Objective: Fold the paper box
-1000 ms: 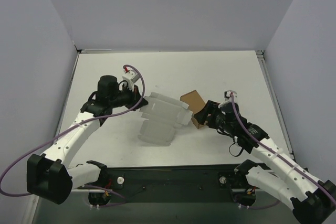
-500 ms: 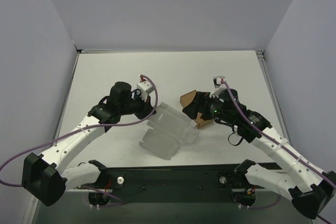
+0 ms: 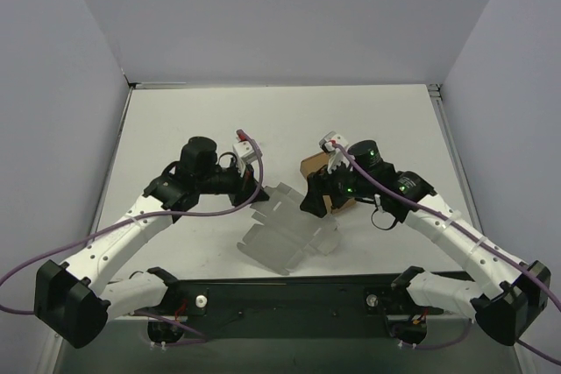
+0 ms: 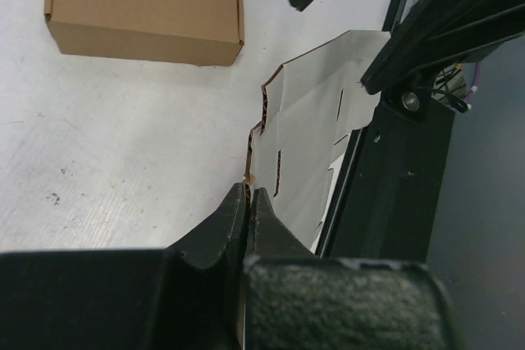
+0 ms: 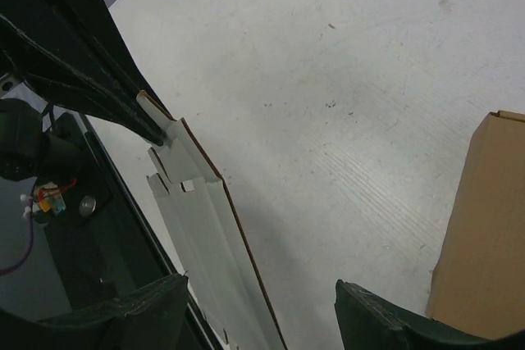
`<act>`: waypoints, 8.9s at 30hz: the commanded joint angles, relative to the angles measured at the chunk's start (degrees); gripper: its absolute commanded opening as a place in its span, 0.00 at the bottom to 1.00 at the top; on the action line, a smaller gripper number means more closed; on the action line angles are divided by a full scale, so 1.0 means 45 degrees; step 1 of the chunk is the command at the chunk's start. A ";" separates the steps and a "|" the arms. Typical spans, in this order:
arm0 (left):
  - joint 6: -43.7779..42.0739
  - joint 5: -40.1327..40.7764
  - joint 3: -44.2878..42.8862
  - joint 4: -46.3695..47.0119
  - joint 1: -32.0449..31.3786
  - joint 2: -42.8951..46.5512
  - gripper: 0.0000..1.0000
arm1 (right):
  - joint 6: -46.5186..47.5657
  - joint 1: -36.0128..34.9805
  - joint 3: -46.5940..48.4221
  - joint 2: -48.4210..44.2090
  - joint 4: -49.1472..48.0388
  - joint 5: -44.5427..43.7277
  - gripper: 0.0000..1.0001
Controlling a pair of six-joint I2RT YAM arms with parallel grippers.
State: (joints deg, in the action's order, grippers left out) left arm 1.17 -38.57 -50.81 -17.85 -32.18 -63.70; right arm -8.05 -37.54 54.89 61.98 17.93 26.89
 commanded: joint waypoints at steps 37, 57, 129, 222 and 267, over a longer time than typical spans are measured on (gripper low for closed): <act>0.1771 -0.0785 -0.0234 0.1778 0.2718 0.0423 0.85 | -0.0064 0.1799 0.0204 -0.0215 -0.0255 0.5098 0.00; 0.0424 -0.0709 0.0373 0.1623 0.0473 0.0367 0.82 | -0.2175 0.2463 0.0087 -0.1292 -0.1485 0.5429 0.00; 0.3817 0.5637 0.0880 0.3380 -0.4937 -0.0725 0.15 | -0.1589 -0.0036 -0.0734 -0.0217 -0.1349 -0.0877 0.00; 0.2396 0.6382 0.1837 0.5353 -0.5932 -0.0316 0.44 | -0.0339 -0.1131 -0.2765 -0.1858 -0.1739 -0.0917 0.00; -0.0922 1.7086 0.5644 0.9452 -0.6871 0.0484 0.00 | -1.4849 -0.3688 -0.5246 -0.1568 -0.7830 -0.9784 0.69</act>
State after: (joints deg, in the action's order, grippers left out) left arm 1.61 34.76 -27.07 15.03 -62.43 -62.92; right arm -62.74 -50.46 30.52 51.05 -6.20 -10.02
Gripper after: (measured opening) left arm 0.124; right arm 0.695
